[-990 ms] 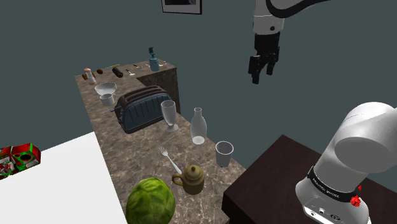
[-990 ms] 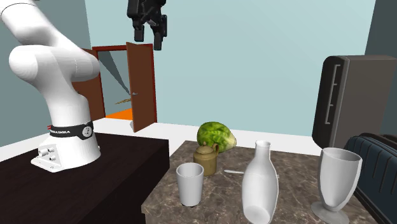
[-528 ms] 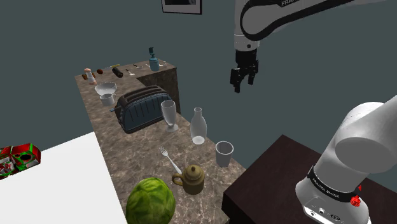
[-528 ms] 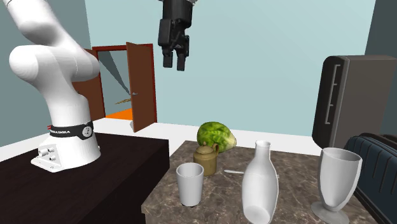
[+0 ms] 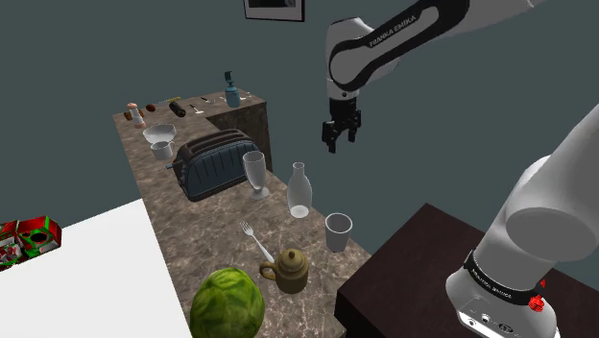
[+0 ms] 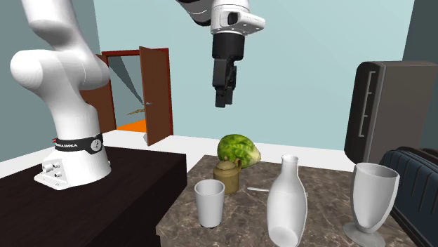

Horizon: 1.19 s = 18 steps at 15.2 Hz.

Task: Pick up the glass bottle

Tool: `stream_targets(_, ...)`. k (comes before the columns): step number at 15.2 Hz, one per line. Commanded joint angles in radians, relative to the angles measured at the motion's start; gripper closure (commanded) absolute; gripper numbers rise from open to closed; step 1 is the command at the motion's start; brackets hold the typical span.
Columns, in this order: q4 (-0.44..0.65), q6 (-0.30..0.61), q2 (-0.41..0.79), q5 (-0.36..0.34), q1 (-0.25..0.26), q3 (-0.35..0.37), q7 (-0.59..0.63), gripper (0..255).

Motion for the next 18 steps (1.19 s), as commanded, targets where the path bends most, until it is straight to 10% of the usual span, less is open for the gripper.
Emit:
stream_targets(1, 0.043, 0.045, 0.085, 0.008, 0.004, 0.003, 0.002, 0)
stream_targets(18, 0.425, 0.218, 0.623, 0.059, 0.013, 0.023, -0.015, 0)
